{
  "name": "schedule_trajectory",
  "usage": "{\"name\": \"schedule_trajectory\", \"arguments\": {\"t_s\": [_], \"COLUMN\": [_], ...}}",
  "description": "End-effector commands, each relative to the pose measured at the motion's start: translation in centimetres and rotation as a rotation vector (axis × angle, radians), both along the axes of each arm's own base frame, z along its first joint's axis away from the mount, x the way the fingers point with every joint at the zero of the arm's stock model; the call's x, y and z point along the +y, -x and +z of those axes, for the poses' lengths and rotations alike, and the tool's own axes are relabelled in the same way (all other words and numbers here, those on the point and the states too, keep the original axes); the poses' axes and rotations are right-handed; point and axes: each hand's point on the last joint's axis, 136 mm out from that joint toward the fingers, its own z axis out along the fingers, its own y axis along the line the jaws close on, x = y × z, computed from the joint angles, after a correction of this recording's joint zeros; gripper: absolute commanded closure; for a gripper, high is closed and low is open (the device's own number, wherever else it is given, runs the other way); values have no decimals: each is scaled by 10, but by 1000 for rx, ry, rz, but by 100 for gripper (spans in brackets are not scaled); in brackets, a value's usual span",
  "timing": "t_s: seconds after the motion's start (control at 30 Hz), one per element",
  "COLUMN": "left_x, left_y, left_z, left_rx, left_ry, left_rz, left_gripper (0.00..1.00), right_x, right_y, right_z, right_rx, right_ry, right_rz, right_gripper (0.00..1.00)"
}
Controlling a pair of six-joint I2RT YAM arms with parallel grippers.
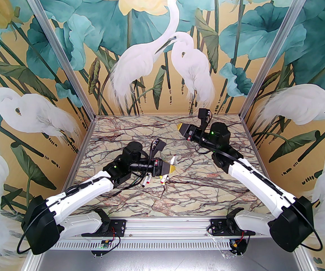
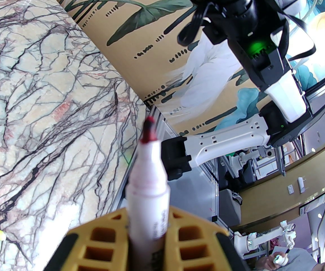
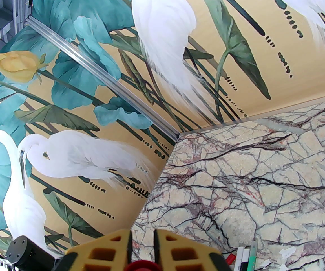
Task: Open the pen caps
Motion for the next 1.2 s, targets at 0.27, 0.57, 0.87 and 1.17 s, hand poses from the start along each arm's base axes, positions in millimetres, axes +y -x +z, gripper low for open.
{"name": "schedule_trajectory", "arguments": {"t_s": [0.27,0.57,0.87,1.17], "left_x": [48,84,111,133], "left_y": [-28,-46,-68,-72], "left_z": [11,22,33,11], "left_rx": [-131,-194,-214,-187], "left_ry": [-203,-344,-392,-423], "left_rz": [204,278,354,416], "left_gripper": [100,100,100,99], "right_x": [-27,-67,-73,-89], "right_y": [14,12,-18,-54], "right_z": [-77,-150,-202,-260], "right_rx": [187,365,509,637], "right_ry": [335,699,816,947], "right_rz": [-62,-146,-122,-108], "right_gripper": [85,85,85,85]}}
